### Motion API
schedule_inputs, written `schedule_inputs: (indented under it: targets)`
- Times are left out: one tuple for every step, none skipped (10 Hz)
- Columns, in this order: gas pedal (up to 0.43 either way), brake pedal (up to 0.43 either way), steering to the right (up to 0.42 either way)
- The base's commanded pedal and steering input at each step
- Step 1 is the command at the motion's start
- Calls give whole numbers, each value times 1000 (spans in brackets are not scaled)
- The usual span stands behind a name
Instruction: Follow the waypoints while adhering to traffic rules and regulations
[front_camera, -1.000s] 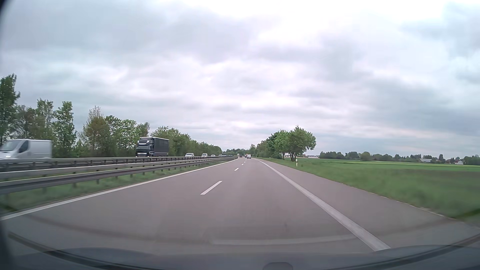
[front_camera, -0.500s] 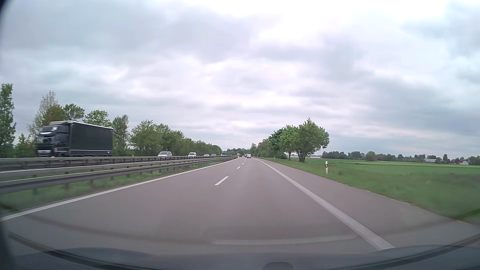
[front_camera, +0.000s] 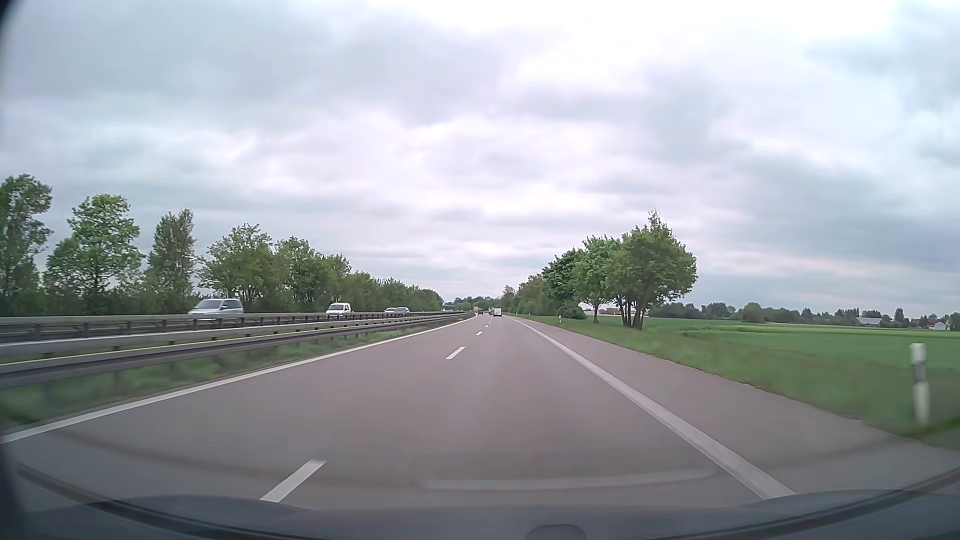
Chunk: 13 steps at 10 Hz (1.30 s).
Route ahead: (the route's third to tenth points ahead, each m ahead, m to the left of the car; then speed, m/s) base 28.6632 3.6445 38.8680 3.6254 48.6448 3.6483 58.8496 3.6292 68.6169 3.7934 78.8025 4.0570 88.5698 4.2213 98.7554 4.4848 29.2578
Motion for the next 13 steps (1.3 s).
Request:
schedule_inputs:
  targets:
    - [118,0,0]
    - [118,0,0]
    - [118,0,1]
    - [118,0,1]
    - [118,0,0]
    - [118,0,0]
    - [118,0,1]
    - [118,0,1]
    - [118,0,0]
    - [118,0,0]
    - [118,0,-1]
    - [118,0,-1]
    - [118,0,-1]
